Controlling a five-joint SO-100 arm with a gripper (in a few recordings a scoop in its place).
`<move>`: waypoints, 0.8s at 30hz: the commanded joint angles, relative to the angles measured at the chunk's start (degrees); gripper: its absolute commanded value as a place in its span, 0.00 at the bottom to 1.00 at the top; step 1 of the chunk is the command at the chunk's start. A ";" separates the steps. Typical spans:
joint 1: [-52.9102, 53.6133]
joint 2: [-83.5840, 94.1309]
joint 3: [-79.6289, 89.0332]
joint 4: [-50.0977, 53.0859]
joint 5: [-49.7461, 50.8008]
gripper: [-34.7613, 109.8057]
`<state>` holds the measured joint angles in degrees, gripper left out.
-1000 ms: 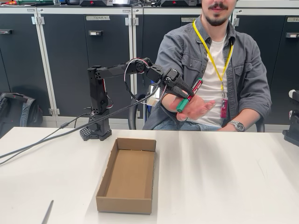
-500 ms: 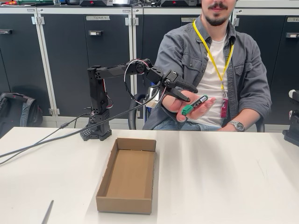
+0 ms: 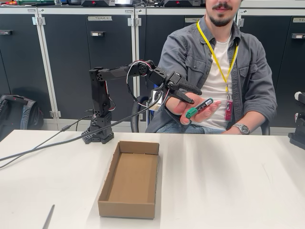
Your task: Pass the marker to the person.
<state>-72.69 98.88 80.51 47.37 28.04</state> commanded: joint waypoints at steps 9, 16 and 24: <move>1.85 3.52 -5.62 1.23 0.09 0.51; 1.93 3.08 -7.12 3.87 0.18 0.51; 4.48 1.58 -11.07 8.26 -1.85 0.51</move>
<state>-69.08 98.88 73.56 54.14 26.81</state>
